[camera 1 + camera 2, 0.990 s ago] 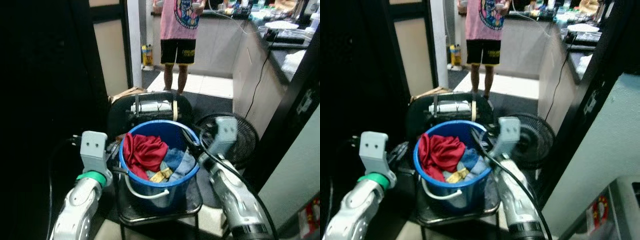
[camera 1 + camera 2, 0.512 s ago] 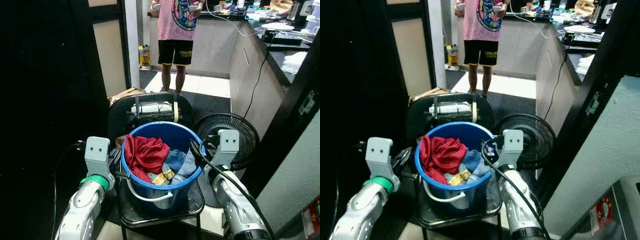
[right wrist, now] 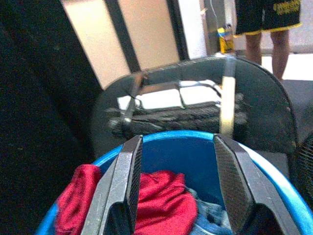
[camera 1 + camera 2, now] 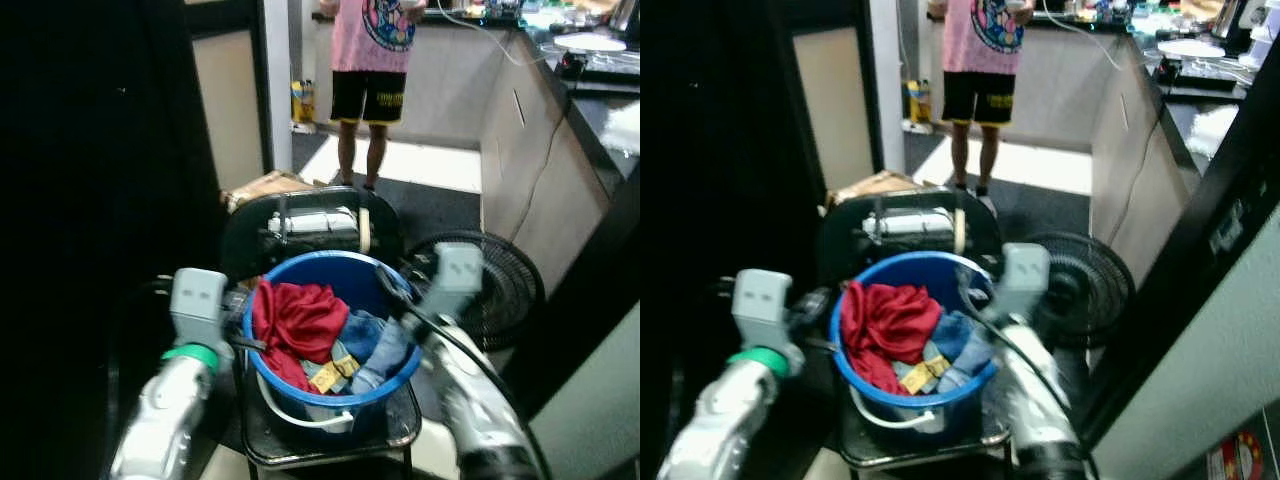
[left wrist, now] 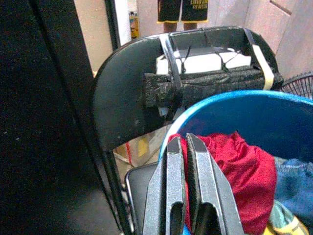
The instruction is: Clothes washing
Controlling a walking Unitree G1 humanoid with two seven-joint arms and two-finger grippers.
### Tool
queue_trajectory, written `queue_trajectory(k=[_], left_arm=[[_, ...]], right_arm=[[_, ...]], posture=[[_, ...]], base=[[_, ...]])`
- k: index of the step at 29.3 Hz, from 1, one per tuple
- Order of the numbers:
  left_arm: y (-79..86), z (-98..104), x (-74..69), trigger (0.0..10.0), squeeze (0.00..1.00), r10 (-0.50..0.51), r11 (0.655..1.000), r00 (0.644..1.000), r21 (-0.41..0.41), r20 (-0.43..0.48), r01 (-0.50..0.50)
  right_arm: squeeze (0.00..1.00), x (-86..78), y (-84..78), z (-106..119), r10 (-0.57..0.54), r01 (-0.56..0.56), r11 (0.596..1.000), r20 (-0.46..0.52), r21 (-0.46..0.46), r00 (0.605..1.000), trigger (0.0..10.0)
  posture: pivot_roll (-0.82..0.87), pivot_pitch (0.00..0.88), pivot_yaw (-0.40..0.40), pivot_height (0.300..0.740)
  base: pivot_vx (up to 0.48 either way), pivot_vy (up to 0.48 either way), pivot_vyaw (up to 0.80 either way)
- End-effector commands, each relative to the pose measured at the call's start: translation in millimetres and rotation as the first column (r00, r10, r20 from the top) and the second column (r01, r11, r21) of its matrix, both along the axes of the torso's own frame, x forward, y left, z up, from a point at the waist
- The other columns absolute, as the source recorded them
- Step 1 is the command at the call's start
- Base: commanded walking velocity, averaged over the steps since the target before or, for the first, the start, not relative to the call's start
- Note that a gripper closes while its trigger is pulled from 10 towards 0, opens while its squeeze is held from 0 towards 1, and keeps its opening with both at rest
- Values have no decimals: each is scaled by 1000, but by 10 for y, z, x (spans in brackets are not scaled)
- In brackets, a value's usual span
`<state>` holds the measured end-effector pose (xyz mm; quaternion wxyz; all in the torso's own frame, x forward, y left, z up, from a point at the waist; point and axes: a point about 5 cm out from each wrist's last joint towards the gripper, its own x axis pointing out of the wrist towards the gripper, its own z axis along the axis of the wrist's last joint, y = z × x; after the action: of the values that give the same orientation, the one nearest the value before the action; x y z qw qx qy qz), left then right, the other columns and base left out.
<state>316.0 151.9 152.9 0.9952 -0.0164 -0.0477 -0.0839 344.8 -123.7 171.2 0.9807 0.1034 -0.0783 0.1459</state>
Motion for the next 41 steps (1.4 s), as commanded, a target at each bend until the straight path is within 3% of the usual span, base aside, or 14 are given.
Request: queue_trajectory(k=[1,11,21,26,28,30,31,33,34,41], left_arm=[[-37,-47,-18,10000,0,-17,1000,1000,-5,-13,17],[-52,-46,-44,10000,0,-39,999,999,-17,-3,39],[10,-74,-91,10000,0,-27,1000,999,14,-20,27],[53,-94,-105,10000,0,-9,1000,1000,29,-25,10],[69,-98,-111,10000,0,-2,999,1000,37,-25,3],[126,-122,-119,10000,0,11,997,999,72,-37,-8],[166,-130,-119,10000,0,19,995,999,94,-43,-15],[192,-133,-119,10000,0,23,994,999,107,-46,-18],[287,-66,-126,10000,0,42,992,998,119,-35,-38],[368,-5,-148,10000,0,59,990,998,128,-27,-55]], right_arm=[[0,-15,-62,-9,-14,14,1000,-4,10,1000,10000],[0,-12,-26,51,-2,2,1000,13,13,1000,10000],[0,38,52,96,21,-22,997,11,73,1000,10000],[0,61,69,87,21,-21,999,1,39,1000,10000],[0,74,67,55,19,-19,1000,-22,23,1000,10000],[0,231,105,-10,37,-34,999,-119,29,992,10000],[1000,352,121,-19,30,-24,999,-174,39,984,10000],[1000,423,134,-15,24,-15,999,-207,46,978,10000],[1000,520,231,33,54,-38,997,-255,64,965,10000],[1000,551,320,53,82,-59,995,-284,86,955,10000]], posture=[[-56,8,75,740],[-51,25,75,740],[-43,52,83,740],[-40,54,84,740],[-38,57,84,740],[-52,93,97,740],[-49,125,96,740],[-49,125,96,740],[-27,193,78,740],[-15,225,70,740]], base=[[360,0,0],[130,0,0],[0,0,0],[0,0,0],[0,0,0],[0,0,0],[0,0,0],[0,0,0],[0,0,0],[0,0,0]])
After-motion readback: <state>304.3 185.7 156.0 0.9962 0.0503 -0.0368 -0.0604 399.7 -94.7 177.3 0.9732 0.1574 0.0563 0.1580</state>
